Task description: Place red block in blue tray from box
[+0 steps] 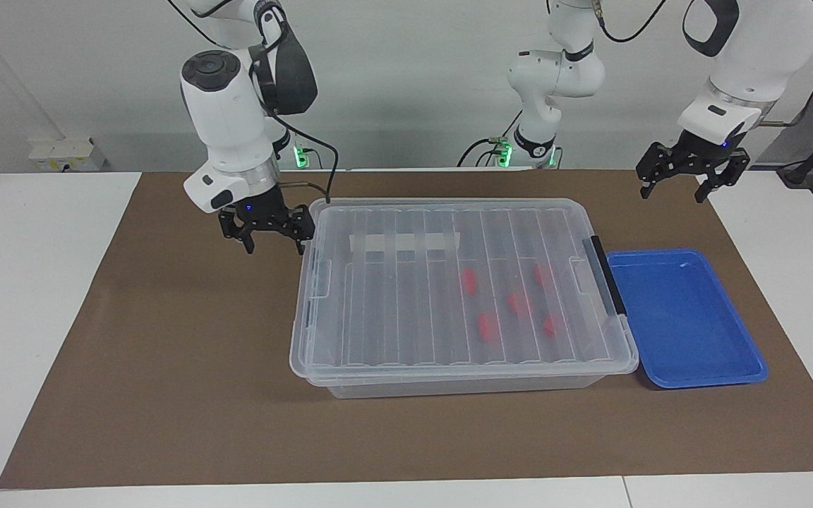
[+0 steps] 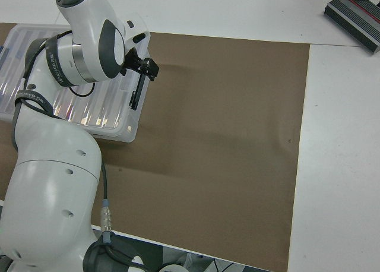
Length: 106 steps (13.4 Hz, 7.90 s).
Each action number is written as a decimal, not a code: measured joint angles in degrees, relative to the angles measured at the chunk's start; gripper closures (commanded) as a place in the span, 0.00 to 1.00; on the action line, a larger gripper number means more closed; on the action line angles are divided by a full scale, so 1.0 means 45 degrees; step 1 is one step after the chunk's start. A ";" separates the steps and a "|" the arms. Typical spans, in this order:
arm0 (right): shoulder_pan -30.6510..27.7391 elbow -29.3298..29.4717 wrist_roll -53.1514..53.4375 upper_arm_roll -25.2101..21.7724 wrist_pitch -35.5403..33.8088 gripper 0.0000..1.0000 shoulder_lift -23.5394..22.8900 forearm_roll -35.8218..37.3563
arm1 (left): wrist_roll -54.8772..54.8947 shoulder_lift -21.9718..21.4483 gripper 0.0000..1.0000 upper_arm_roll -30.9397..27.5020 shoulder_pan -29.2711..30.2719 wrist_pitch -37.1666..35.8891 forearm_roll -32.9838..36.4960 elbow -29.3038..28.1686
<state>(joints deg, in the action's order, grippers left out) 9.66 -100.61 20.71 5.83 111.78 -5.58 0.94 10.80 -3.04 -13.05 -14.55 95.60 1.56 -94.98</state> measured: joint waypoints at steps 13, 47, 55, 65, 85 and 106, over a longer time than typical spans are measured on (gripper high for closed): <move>0.0742 -0.1718 0.0632 -0.0101 0.0487 0.01 0.0279 0.0962 | 0.0000 0.0000 0.00 0.0000 0.0000 -0.0001 0.0000 0.0000; -0.4058 -0.2230 -0.7097 -0.0131 -0.0039 0.00 0.0637 0.1061 | -1.0650 0.2551 0.00 0.0649 -0.2863 0.6195 -0.0187 -0.2860; -0.3875 -0.2059 -0.5896 -0.0018 0.0106 0.00 0.1228 0.1056 | -1.1003 0.3584 0.00 0.0645 -0.3224 0.9309 -0.0173 -0.5541; -0.3558 0.0610 -0.2899 0.0909 -0.2924 0.00 0.1939 0.0807 | -1.1901 0.3862 0.60 0.0634 -0.3770 1.0294 -0.0170 -0.5876; -0.2787 0.2061 -0.2619 0.0356 -0.4023 0.00 0.1167 0.0764 | -0.8445 0.3213 1.00 0.0178 -0.2830 0.0482 0.0608 0.0824; -0.2355 0.1693 -0.2668 -0.0593 -0.4355 0.44 0.1341 0.0247 | 0.0349 0.3390 1.00 0.0237 0.3033 0.8966 -0.1404 -0.4748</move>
<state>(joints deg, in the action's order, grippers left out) -0.94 -92.99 8.70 3.16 92.18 0.45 2.05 12.37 12.22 -11.98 -0.90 135.94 -4.76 -116.34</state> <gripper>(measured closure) 0.000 0.656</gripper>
